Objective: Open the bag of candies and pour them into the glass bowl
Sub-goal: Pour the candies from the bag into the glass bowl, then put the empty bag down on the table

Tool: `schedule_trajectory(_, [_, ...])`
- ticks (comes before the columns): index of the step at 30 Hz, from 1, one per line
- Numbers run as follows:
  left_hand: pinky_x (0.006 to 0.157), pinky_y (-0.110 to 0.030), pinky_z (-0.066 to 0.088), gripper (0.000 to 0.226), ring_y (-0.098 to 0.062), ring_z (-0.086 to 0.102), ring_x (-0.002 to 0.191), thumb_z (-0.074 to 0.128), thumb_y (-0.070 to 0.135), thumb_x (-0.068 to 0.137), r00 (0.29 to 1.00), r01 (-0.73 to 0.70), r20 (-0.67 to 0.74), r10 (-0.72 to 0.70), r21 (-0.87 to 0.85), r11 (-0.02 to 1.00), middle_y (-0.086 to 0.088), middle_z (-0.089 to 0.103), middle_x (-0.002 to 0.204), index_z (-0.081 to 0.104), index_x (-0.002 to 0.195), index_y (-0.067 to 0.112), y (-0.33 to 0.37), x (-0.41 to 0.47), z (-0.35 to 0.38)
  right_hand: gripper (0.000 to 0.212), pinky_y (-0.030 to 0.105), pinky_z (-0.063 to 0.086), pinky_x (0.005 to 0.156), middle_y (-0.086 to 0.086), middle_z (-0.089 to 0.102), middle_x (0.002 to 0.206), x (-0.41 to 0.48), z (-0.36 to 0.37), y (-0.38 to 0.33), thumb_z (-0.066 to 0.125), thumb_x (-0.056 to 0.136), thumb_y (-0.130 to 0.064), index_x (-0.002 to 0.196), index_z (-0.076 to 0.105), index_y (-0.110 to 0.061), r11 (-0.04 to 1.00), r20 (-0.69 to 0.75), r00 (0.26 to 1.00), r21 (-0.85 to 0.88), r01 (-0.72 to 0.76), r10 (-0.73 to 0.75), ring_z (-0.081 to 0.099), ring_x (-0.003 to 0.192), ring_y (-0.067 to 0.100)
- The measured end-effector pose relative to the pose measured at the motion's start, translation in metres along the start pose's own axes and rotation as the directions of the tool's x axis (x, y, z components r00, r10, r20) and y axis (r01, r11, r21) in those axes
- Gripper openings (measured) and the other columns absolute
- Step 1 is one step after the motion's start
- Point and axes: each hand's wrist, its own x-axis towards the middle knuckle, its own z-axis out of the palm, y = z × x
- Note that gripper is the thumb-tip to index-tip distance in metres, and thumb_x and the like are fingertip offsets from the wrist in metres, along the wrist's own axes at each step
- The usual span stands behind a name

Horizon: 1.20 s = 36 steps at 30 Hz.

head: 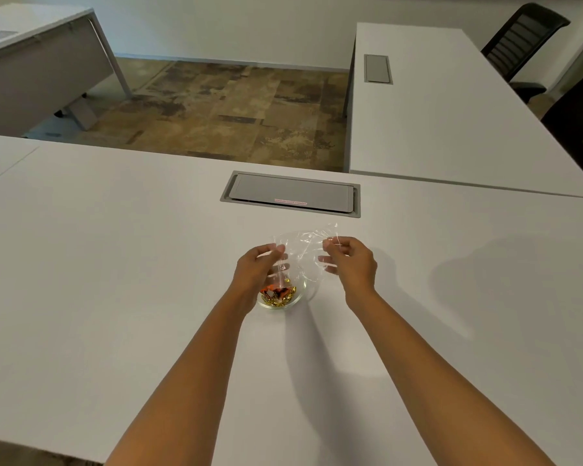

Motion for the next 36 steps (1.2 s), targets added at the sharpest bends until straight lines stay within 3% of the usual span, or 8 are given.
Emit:
schedule_trajectory(5, [0.067, -0.029, 0.058, 0.033, -0.015, 0.071, 0.07, 0.072, 0.006, 0.078, 0.997, 0.034, 0.072, -0.043, 0.121, 0.992, -0.007, 0.073, 0.087, 0.063, 0.109, 0.008, -0.01, -0.01, -0.008, 0.023, 0.031, 0.059, 0.067, 0.014, 0.07, 0.094, -0.01, -0.018, 0.013, 0.07, 0.079, -0.01, 0.1, 0.062, -0.007, 0.981, 0.087, 0.977, 0.007, -0.194, 0.193, 0.069, 0.071, 0.024])
schedule_trajectory(8, [0.061, -0.024, 0.059, 0.028, -0.013, 0.073, 0.07, 0.074, 0.009, 0.076, 0.972, 0.088, 0.191, -0.135, 0.236, 0.968, -0.003, 0.075, 0.082, 0.067, 0.104, 0.009, -0.023, -0.02, -0.018, 0.023, 0.031, 0.056, 0.069, 0.012, 0.07, 0.085, -0.019, -0.033, 0.026, 0.07, 0.076, -0.008, 0.096, 0.059, -0.009, 0.939, 0.156, 0.929, -0.128, -0.318, 0.336, 0.067, 0.068, 0.022])
schedule_trajectory(14, [0.077, -0.034, 0.061, 0.033, -0.02, 0.071, 0.082, 0.076, 0.013, 0.075, 0.937, 0.201, 0.207, -0.282, 0.341, 0.918, -0.011, 0.074, 0.093, 0.065, 0.106, 0.007, -0.056, -0.041, -0.029, 0.023, 0.024, 0.051, 0.057, 0.01, 0.069, 0.078, -0.04, -0.042, 0.058, 0.07, 0.075, -0.006, 0.092, 0.056, -0.01, 0.878, 0.218, 0.861, -0.258, -0.404, 0.46, 0.06, 0.062, 0.015])
schedule_trajectory(22, [0.063, -0.027, 0.056, 0.036, -0.022, 0.066, 0.072, 0.076, 0.003, 0.073, 0.973, 0.231, -0.103, -0.208, 0.33, 0.915, -0.015, 0.069, 0.092, 0.065, 0.107, 0.005, -0.086, -0.058, -0.037, 0.016, 0.024, 0.051, 0.052, 0.013, 0.064, 0.085, -0.069, -0.027, 0.096, 0.073, 0.073, -0.008, 0.079, 0.058, -0.011, 0.877, 0.128, 0.896, -0.304, -0.372, 0.424, 0.059, 0.054, 0.017])
schedule_trajectory(24, [0.072, -0.033, 0.058, 0.034, -0.025, 0.065, 0.075, 0.076, 0.002, 0.072, 0.973, 0.208, -0.175, -0.15, 0.389, 0.898, -0.015, 0.07, 0.091, 0.067, 0.104, 0.004, -0.092, -0.061, -0.037, 0.017, 0.027, 0.053, 0.055, 0.014, 0.064, 0.088, -0.076, -0.024, 0.103, 0.073, 0.074, -0.009, 0.081, 0.057, -0.01, 0.883, 0.112, 0.917, -0.335, -0.328, 0.383, 0.061, 0.057, 0.019])
schedule_trajectory(27, [0.08, -0.036, 0.056, 0.03, -0.024, 0.062, 0.074, 0.076, 0.004, 0.072, 0.966, 0.188, -0.246, -0.074, 0.477, 0.859, -0.016, 0.072, 0.092, 0.068, 0.101, 0.004, -0.099, -0.064, -0.036, 0.021, 0.038, 0.056, 0.076, 0.015, 0.066, 0.093, -0.085, -0.018, 0.111, 0.074, 0.074, -0.014, 0.087, 0.058, -0.008, 0.856, 0.08, 0.944, -0.451, -0.253, 0.32, 0.065, 0.076, 0.03])
schedule_trajectory(31, [0.079, -0.032, 0.052, 0.031, -0.023, 0.062, 0.079, 0.073, 0.005, 0.074, 0.948, 0.197, -0.317, -0.021, 0.534, 0.822, -0.016, 0.071, 0.097, 0.068, 0.105, 0.004, -0.106, -0.065, -0.035, 0.034, 0.026, 0.043, 0.074, 0.006, 0.061, 0.09, -0.092, -0.01, 0.116, 0.073, 0.076, -0.019, 0.104, 0.058, -0.007, 0.819, 0.082, 0.967, -0.553, -0.156, 0.24, 0.061, 0.088, 0.025])
schedule_trajectory(36, [0.087, -0.034, 0.049, 0.042, -0.028, 0.062, 0.101, 0.07, 0.011, 0.076, 0.934, 0.24, -0.356, -0.029, 0.567, 0.788, -0.016, 0.066, 0.111, 0.061, 0.116, 0.007, -0.11, -0.064, -0.032, 0.04, 0.029, 0.045, 0.081, 0.012, 0.063, 0.103, -0.093, -0.007, 0.12, 0.07, 0.079, -0.018, 0.113, 0.052, -0.01, 0.776, 0.094, 0.978, -0.624, -0.09, 0.189, 0.06, 0.095, 0.024])
